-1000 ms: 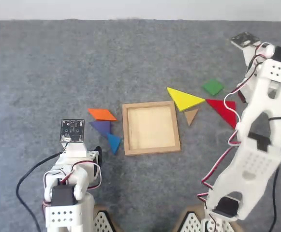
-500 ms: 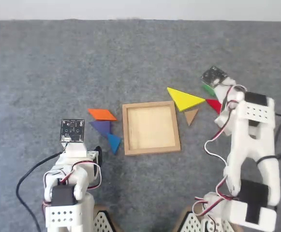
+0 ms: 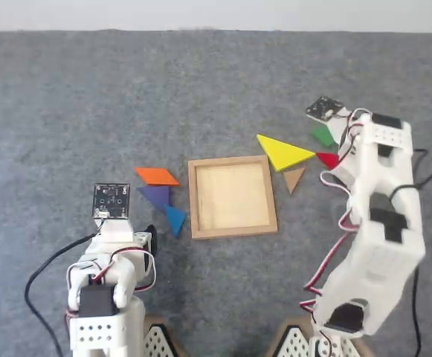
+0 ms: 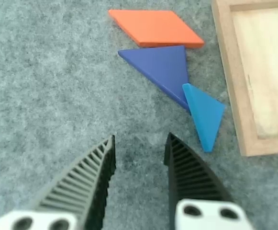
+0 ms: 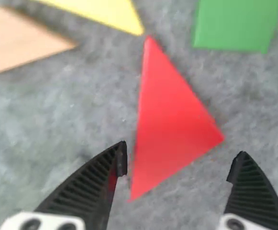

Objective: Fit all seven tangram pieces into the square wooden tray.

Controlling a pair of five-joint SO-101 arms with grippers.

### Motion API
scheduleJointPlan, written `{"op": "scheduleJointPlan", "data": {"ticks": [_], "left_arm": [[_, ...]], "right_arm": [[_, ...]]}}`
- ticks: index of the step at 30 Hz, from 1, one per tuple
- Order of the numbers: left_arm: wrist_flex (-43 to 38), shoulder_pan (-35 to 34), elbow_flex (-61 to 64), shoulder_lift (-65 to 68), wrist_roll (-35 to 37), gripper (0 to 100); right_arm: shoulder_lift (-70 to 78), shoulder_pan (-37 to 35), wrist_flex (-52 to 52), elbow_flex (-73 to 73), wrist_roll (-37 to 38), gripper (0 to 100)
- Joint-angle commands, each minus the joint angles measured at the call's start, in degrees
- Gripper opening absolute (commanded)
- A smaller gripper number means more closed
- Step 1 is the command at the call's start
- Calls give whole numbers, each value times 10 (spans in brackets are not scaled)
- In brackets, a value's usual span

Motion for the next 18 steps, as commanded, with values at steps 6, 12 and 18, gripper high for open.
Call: {"op": "scheduleJointPlan", "data": {"ticks": [6, 12, 18], "left_arm": [[2, 2, -8, -13, -1, 164], [2, 2, -8, -13, -1, 164], [2, 2, -8, -13, -1, 164]], "right_arm": [[65, -21, 36, -134, 8, 345], [88, -27, 39, -138, 25, 344], [114, -25, 41, -137, 26, 343]]}}
